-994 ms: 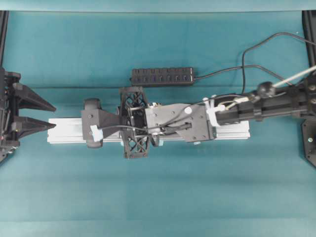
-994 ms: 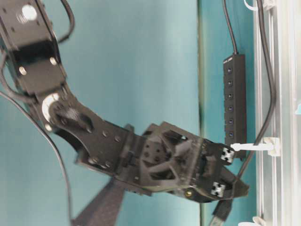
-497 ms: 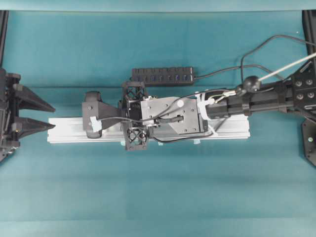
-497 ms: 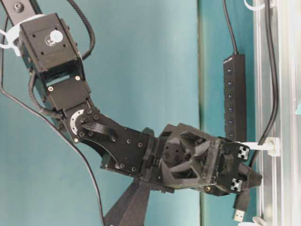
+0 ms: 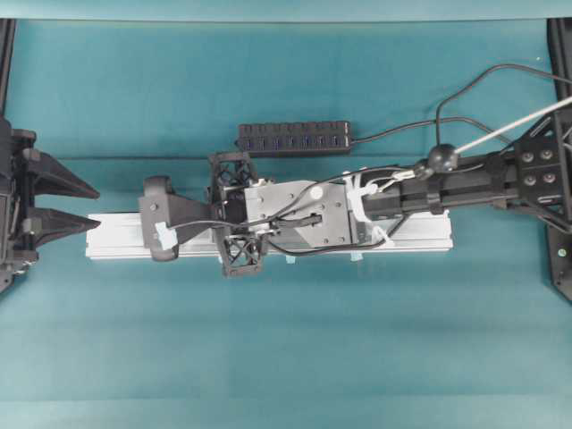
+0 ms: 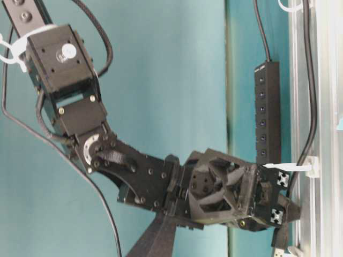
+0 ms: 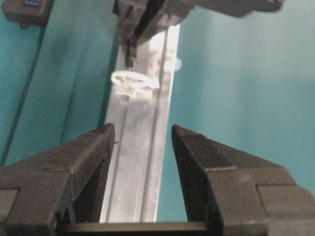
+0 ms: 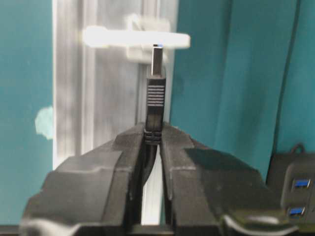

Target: Pass the USB cable through three rings with both arms.

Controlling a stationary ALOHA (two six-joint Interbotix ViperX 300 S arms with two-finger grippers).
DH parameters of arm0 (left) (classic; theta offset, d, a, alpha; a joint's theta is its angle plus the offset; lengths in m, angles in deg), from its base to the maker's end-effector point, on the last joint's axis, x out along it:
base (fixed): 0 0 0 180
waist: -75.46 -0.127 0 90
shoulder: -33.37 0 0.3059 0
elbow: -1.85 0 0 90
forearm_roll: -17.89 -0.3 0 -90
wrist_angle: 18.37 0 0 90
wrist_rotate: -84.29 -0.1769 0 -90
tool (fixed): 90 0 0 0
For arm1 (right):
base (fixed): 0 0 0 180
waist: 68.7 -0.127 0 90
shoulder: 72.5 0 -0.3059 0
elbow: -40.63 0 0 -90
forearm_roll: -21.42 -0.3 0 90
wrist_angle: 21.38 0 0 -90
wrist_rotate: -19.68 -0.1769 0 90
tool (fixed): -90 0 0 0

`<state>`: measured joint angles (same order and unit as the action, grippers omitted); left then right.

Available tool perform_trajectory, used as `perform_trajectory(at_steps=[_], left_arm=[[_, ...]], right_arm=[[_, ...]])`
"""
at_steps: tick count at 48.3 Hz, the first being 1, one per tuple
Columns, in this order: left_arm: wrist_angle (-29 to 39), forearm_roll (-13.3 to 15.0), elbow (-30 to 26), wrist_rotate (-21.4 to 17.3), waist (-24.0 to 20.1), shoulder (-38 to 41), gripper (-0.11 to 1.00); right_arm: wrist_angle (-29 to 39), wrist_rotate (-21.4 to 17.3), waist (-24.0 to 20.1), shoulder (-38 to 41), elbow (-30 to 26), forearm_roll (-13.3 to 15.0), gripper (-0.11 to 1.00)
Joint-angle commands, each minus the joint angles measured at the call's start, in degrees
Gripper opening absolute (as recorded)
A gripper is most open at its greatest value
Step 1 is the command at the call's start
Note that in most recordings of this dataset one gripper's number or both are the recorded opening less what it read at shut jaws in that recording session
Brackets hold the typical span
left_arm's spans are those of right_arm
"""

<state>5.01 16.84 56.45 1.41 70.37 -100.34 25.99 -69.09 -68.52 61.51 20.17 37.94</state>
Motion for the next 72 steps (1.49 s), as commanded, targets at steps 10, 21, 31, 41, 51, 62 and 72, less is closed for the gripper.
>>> perform_trajectory(at_steps=[10,21,31,41,51,62,72], left_arm=[[-0.53,-0.09,-0.44,0.0,-0.26,0.44,0.52],[-0.53,-0.18,-0.09,0.0,-0.26,0.44,0.52],[-0.53,-0.09,-0.09,0.0,-0.18,0.35,0.52],[-0.53,-0.18,0.0,0.09,-0.18,0.44,0.52],[-0.53,-0.18,-0.09,0.0,-0.18,0.44,0.52],[-0.53,-0.18,0.0,0.0,-0.18,0.44,0.52],[-0.88,-0.09,0.35,0.0,-0.26,0.44,0.52]], right_arm=[[0.79,0.97,-0.97,1.14,-2.46,0.09,-0.08],[3.87,1.14,-0.88,1.58,-3.16,0.09,-0.08],[6.94,1.41,-0.97,1.76,-3.78,0.35,-0.08],[9.67,2.55,-0.97,2.9,-7.29,1.05,-0.08],[15.03,6.94,-1.05,4.48,-12.13,1.05,-0.08],[15.91,7.12,-1.05,4.92,-14.5,0.97,-0.08],[13.89,7.03,-1.14,4.92,-16.26,0.97,-0.08]])
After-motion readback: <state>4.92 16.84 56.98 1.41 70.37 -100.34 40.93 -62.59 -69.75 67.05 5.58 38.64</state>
